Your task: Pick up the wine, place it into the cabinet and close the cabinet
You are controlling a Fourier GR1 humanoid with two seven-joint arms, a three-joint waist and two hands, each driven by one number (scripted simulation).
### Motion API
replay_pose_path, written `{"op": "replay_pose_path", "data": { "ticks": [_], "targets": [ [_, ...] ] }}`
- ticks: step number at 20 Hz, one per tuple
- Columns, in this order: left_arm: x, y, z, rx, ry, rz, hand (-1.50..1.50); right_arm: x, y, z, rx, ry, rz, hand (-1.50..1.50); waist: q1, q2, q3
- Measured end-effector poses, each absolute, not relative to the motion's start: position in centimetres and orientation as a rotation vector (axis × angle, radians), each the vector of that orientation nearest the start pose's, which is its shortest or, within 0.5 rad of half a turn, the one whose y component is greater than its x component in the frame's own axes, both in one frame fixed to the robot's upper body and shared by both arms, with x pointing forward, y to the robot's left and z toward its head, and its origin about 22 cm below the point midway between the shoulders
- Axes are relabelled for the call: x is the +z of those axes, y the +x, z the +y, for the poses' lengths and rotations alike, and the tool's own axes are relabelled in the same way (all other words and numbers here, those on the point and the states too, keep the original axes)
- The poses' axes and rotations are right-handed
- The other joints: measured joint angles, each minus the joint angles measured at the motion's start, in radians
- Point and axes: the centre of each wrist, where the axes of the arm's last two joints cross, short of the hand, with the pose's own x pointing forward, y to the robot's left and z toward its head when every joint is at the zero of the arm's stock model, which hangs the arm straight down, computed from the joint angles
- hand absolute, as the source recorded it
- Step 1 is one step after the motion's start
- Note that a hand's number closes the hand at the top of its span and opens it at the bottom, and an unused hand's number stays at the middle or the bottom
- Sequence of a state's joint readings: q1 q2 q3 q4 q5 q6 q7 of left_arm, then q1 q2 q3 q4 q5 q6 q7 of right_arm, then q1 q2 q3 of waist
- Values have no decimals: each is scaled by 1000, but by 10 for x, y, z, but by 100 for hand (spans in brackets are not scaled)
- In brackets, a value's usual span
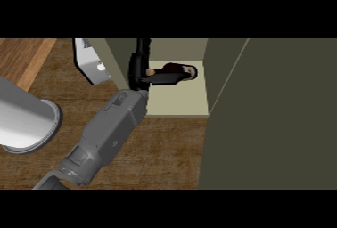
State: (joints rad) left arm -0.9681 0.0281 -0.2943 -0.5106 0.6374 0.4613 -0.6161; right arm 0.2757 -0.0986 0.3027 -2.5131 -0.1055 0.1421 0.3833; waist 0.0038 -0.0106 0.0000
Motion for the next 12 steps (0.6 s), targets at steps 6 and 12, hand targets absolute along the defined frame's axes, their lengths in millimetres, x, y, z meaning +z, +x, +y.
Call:
{"op": "replay_pose_path", "data": {
  "ticks": [6,12],
  "targets": [
    [38,388,85,121,-70,-1881,-150,164,119,-206,294,309,-1849,-150,11,-4,0],
    [30,350,89,138,-140,-1876,-150,162,117,-202,291,332,-1851,-150,8,-2,0]
  ]
}}
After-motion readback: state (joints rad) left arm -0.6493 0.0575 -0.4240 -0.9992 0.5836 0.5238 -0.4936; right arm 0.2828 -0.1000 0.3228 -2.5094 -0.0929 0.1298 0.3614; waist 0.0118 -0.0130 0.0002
